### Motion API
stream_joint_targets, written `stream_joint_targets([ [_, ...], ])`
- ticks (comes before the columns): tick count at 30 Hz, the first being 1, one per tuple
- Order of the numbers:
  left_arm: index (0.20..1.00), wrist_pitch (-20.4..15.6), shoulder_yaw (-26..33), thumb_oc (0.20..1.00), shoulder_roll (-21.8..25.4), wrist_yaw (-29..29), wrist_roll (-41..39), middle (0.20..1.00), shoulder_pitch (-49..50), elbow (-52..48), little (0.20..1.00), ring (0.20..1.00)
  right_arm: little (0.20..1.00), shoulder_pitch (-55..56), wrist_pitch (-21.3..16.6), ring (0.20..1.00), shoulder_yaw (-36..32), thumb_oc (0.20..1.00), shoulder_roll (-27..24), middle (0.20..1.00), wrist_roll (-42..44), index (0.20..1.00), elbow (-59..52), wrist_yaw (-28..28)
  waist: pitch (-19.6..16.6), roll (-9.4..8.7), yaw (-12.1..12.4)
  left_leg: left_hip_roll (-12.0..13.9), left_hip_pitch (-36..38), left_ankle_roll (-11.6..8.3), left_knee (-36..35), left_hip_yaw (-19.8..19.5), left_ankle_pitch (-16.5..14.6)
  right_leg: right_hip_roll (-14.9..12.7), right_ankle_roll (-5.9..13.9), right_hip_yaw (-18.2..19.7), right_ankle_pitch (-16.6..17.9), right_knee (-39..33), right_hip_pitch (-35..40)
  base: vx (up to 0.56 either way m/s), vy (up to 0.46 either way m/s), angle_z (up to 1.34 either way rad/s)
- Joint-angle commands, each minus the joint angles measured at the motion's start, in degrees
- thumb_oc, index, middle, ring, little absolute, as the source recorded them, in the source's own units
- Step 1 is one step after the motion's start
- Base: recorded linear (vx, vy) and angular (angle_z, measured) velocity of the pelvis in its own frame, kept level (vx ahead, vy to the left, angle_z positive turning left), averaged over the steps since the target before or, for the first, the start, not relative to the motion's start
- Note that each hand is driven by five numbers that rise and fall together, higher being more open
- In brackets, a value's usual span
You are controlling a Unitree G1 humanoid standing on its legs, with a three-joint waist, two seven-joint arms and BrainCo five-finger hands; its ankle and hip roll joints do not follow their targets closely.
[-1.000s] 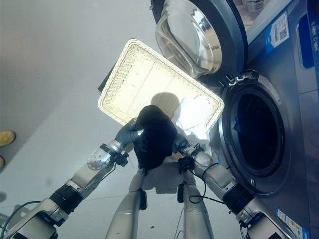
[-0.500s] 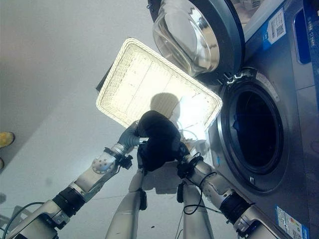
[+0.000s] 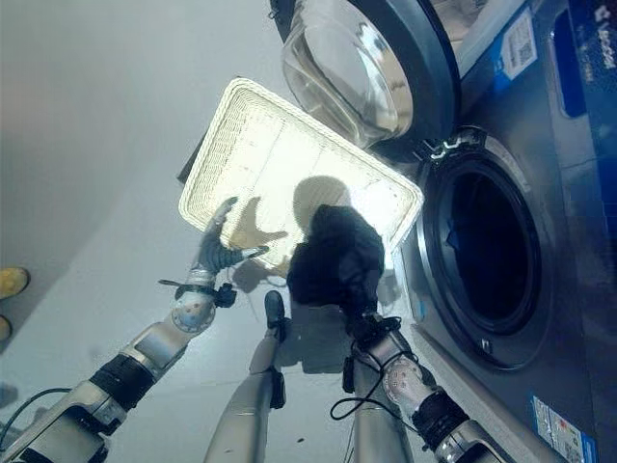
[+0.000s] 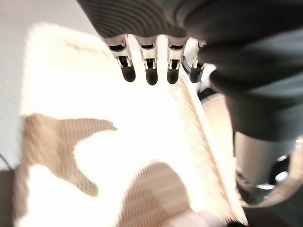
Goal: Put the clothes into the washing machine.
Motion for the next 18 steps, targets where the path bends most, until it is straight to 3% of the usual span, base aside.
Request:
stream_joint_targets([
  [1, 1.000, -0.07, 2.39, 1.000, -1.85, 3.58, -1.37, 1.000, 0.12, -0.32, 1.000, 1.000, 0.200, 0.19, -6.24, 0.200, -2.51, 0.200, -0.46, 0.200, 5.38, 0.200, -4.76, 4.46, -0.58, 2.55, -1.91, -4.73, -2.21, 0.32, 3.47, 1.10, -4.45, 1.58, 3.58, -1.65, -2.64, 0.11, 1.04, 0.02, 0.005, -0.07],
  [7, 1.000, -2.34, 6.54, 1.000, -2.86, 3.69, -6.17, 1.000, 2.16, 5.79, 1.000, 1.000, 0.200, -0.47, -12.46, 0.200, -13.28, 0.200, -0.36, 0.200, 15.04, 0.200, -1.24, 2.67, -0.58, 4.40, -2.72, -4.68, -2.19, 0.06, 4.20, 1.94, -5.04, 1.42, 3.53, -0.74, -3.28, 1.06, 0.42, 0.04, 0.005, -0.12],
  [9, 1.000, -2.43, 6.63, 1.000, -2.89, 3.57, -6.34, 1.000, 2.15, 6.05, 1.000, 1.000, 0.200, -0.68, -13.30, 0.200, -13.88, 0.200, -0.37, 0.200, 15.92, 0.200, -0.94, 2.23, -0.58, 4.46, -2.73, -4.67, -2.19, 0.04, 4.23, 1.98, -5.08, 1.41, 3.54, -0.72, -3.31, 1.09, 0.40, 0.03, -0.006, -0.03],
  [11, 1.000, -3.79, 7.25, 1.000, -3.35, 2.29, -7.74, 1.000, 2.08, 8.42, 1.000, 1.000, 0.200, -2.99, -15.62, 0.200, -18.86, 0.200, -0.79, 0.200, 22.73, 0.200, 1.41, 0.80, -0.58, 4.86, -2.76, -4.58, -2.29, -0.05, 4.49, 2.20, -5.27, 1.40, 3.55, -0.60, -3.39, 1.31, 0.19, 0.05, -0.023, -0.06],
  [13, 1.000, -4.75, 7.40, 1.000, -3.25, 0.93, -9.53, 1.000, 1.37, 11.02, 1.000, 1.000, 0.200, -6.67, -19.43, 0.200, -25.06, 0.200, -2.35, 0.200, 28.56, 0.200, 4.65, -3.66, -0.58, 5.03, -2.72, -4.48, -2.54, -0.22, 4.81, 2.33, -5.55, 1.33, 3.65, -0.73, -3.39, 1.32, 0.14, 0.04, -0.045, -0.12],
  [14, 1.000, -4.74, 7.48, 1.000, -3.25, 0.80, -9.60, 1.000, 1.01, 11.21, 1.000, 1.000, 0.200, -7.29, -18.82, 0.200, -25.57, 0.200, -2.52, 0.200, 28.66, 0.200, 4.84, -3.88, -0.58, 5.07, -2.64, -4.44, -3.05, -0.21, 4.89, 2.40, -5.28, 1.39, 3.59, -0.71, -2.96, 1.22, -0.32, 0.04, -0.048, -0.12],
  [15, 1.000, -4.64, 7.25, 1.000, -3.08, 0.32, -9.77, 1.000, 0.72, 11.88, 1.000, 1.000, 0.200, -9.19, -22.11, 0.200, -28.05, 0.200, -3.74, 0.200, 28.66, 0.200, 6.36, -7.56, -0.58, 5.11, -2.61, -4.48, -2.77, -0.27, 5.08, 2.32, -5.74, 1.30, 3.64, -0.82, -3.40, 1.42, -0.03, 0.05, -0.067, -0.12],
  [18, 1.000, -3.95, 5.79, 1.000, -2.06, -0.48, -11.39, 1.000, -1.63, 13.32, 1.000, 1.000, 0.200, -18.48, -26.92, 0.200, -34.79, 0.200, -10.02, 0.200, 27.79, 0.200, 15.55, -19.32, -0.58, 5.56, -1.84, -4.64, -4.12, -0.31, 6.27, 1.76, -6.25, 1.41, 3.57, -1.13, -3.61, 2.54, -1.12, 0.06, -0.085, -0.06],
])
